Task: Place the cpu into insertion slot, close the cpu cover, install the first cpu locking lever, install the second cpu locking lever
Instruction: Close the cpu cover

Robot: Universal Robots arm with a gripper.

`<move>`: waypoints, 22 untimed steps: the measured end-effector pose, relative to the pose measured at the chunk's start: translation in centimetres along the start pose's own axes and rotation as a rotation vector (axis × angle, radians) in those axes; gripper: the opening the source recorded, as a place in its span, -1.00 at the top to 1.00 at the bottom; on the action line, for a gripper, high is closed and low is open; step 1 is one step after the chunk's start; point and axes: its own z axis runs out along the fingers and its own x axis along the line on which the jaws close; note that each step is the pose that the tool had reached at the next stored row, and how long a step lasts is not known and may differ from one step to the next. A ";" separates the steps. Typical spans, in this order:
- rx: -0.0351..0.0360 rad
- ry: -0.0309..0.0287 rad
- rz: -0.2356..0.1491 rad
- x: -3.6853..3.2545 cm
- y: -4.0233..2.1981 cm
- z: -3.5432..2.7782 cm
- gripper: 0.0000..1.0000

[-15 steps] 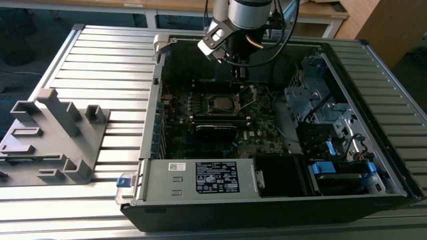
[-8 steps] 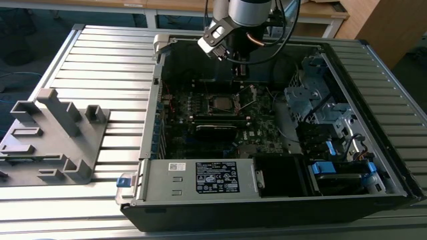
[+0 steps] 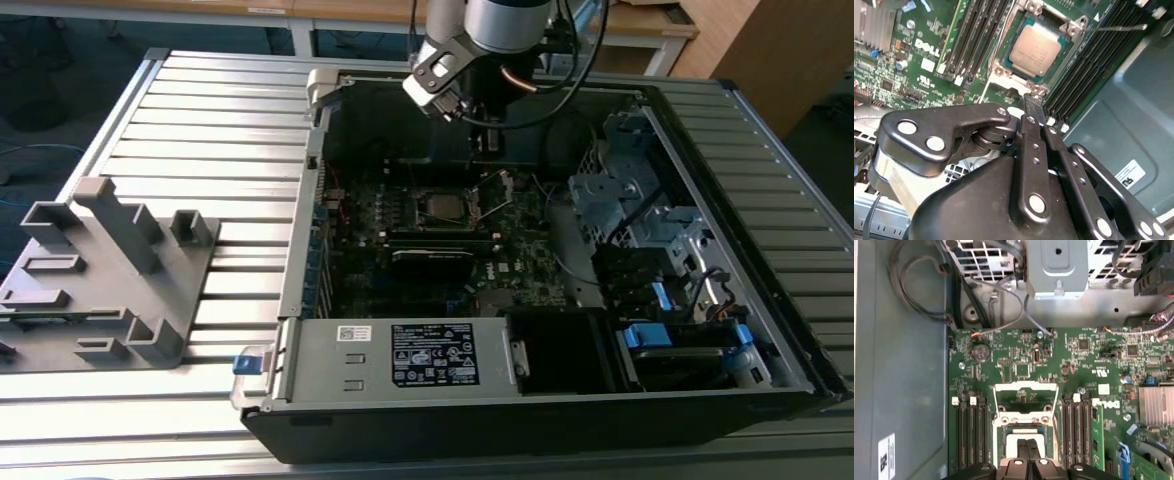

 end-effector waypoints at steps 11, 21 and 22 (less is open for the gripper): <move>0.0001 -0.0002 0.000 0.09 2.54 0.08 0.79; 0.0000 0.0000 0.000 0.16 4.76 0.18 0.79; 0.0000 0.0000 0.000 0.17 4.97 0.18 0.79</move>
